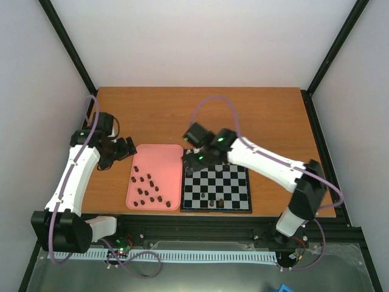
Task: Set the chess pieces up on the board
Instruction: Pick up the chess piece from the storage box, then place the chess piece on the chessboard.
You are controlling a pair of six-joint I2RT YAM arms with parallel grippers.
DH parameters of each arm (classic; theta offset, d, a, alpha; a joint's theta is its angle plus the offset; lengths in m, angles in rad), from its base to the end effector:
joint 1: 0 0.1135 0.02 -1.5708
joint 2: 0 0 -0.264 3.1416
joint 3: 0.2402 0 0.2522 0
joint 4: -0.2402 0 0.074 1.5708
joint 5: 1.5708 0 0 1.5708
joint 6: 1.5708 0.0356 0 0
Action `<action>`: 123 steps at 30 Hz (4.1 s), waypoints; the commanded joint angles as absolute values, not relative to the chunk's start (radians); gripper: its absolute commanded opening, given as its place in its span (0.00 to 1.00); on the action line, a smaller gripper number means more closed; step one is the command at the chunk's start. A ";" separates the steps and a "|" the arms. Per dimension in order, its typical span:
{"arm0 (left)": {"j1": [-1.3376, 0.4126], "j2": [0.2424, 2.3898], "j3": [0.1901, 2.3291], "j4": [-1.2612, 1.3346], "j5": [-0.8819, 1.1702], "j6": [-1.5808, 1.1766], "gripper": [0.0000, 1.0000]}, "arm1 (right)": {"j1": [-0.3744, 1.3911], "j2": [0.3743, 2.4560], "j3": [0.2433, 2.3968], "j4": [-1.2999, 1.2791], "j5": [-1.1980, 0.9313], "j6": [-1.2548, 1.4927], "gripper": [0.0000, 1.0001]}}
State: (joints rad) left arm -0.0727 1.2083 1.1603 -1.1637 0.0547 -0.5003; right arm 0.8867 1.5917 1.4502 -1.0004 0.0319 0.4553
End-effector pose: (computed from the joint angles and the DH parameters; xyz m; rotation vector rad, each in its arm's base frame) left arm 0.2117 -0.0174 0.3060 -0.5814 2.7435 -0.2174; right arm 0.2044 0.2489 0.3026 -0.5826 2.7042 0.3400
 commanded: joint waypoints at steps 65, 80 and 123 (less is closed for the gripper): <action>0.017 1.154 1.090 -1.075 0.189 -0.476 1.00 | 1.228 2.012 1.783 -1.080 0.075 0.620 0.11; 0.016 1.156 1.081 -1.068 0.217 -0.477 1.00 | 0.834 1.308 1.032 -1.077 0.072 0.786 0.11; 0.017 1.203 1.076 -1.057 0.223 -0.473 1.00 | 0.874 1.270 0.758 -0.999 -0.086 0.821 0.09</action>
State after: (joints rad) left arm 0.0113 1.1988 1.0683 -1.0710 0.2146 -0.4919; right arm 0.8658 1.2591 0.7387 -0.9997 -0.1379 0.7959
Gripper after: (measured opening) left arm 0.998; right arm 0.163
